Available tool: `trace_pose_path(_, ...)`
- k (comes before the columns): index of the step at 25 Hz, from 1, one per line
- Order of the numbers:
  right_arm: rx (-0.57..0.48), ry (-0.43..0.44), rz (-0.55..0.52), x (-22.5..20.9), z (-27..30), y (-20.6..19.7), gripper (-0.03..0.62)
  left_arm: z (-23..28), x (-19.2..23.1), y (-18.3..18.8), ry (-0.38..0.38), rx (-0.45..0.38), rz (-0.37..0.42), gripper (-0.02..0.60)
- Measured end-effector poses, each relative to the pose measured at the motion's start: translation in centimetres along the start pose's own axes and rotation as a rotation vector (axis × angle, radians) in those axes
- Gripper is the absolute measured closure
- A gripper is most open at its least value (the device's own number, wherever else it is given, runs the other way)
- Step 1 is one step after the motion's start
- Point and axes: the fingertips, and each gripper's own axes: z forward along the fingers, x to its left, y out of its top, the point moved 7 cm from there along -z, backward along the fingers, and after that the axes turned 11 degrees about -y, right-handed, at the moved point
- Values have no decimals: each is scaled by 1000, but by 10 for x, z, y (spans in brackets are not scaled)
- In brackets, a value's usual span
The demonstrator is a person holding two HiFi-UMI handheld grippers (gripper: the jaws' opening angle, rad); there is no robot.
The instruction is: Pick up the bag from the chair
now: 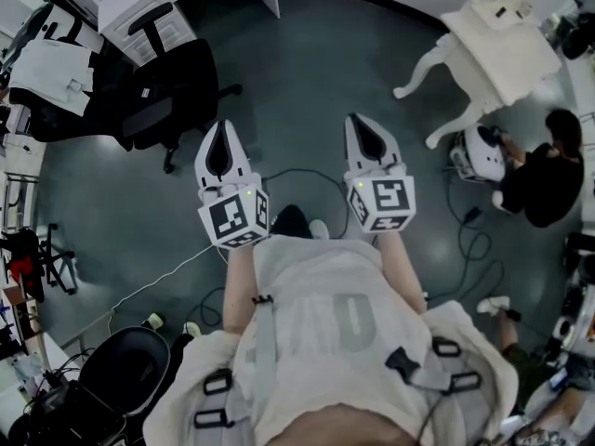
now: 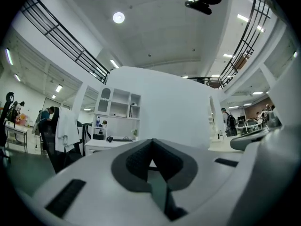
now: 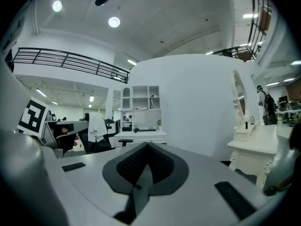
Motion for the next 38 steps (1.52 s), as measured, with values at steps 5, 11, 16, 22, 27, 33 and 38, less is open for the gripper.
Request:
trace_pose_path(5, 12, 37, 11, -3, 6, 1, 589, 6, 1, 6, 25, -25, -14, 575)
trace_pose_path(11, -28, 47, 40, -4, 29, 7, 589, 42, 10, 20, 0, -67, 29, 575)
trace_pose_path(16, -113, 36, 0, -15, 56, 22, 588, 80, 11, 28, -47, -144, 16, 575)
trace_pose_path(22, -136, 2, -29, -19, 118, 28, 589, 145, 39, 23, -80, -175, 16, 575)
trace_pose_path(27, -51, -4, -13, -20, 194, 17, 589, 215, 69, 14, -89, -148, -17, 575)
trace_pose_path(33, -16, 54, -32, 0, 309, 24, 589, 310, 118, 15, -105, -108, -15, 575)
trace_pose_path(38, 38, 76, -23, 24, 410, 40, 589, 385, 180, 20, -78, -108, -22, 575)
